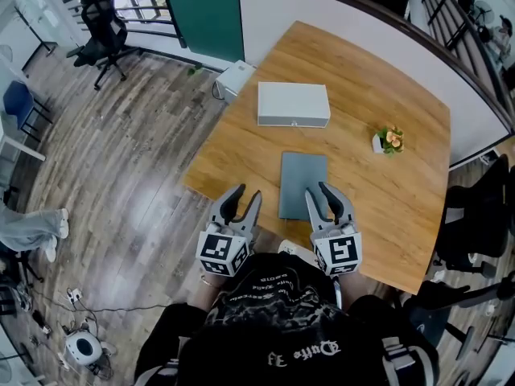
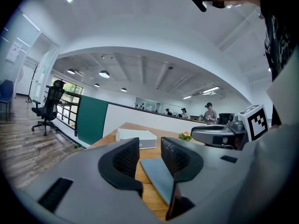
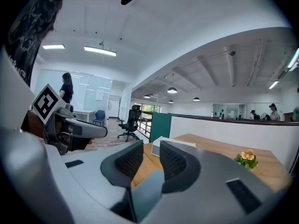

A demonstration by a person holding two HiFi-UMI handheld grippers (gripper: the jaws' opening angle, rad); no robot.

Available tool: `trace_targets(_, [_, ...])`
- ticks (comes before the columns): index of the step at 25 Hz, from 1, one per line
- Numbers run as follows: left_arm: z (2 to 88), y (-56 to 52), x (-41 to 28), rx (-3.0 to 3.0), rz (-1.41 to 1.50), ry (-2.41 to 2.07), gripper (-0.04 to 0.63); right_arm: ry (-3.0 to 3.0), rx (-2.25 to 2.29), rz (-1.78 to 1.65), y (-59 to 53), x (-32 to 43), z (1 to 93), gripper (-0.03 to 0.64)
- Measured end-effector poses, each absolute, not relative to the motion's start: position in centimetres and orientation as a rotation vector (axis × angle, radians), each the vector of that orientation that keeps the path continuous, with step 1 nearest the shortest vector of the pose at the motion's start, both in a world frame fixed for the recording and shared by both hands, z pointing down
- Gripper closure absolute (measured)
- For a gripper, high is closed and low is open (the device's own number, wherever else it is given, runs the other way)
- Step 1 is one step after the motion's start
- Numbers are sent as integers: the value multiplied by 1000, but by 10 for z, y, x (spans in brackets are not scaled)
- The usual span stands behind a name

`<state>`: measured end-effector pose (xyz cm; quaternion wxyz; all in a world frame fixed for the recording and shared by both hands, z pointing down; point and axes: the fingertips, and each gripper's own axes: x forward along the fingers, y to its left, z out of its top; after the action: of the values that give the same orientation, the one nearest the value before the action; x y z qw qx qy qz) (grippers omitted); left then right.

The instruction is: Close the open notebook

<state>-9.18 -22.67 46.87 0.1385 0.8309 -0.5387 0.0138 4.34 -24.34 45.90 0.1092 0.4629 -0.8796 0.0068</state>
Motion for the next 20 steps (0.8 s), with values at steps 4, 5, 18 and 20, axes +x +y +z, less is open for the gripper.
trace_targets(4, [467,-228,-94,2389,21,-1597,554,-2575,1397,36,-245,51,460,590])
trace_targets(5, [465,-228,-94,2395,5,-1590,571,-2575,1403,40,-246,52,459,609])
trace_targets(18, [476,-233,-78,2410,65,-1540,574,-2508,1427,72,-250,66,469,612])
trace_targets(20, [477,-235,-75,2416,68,-1530,574,-2505,1418,76,-251,67,471,612])
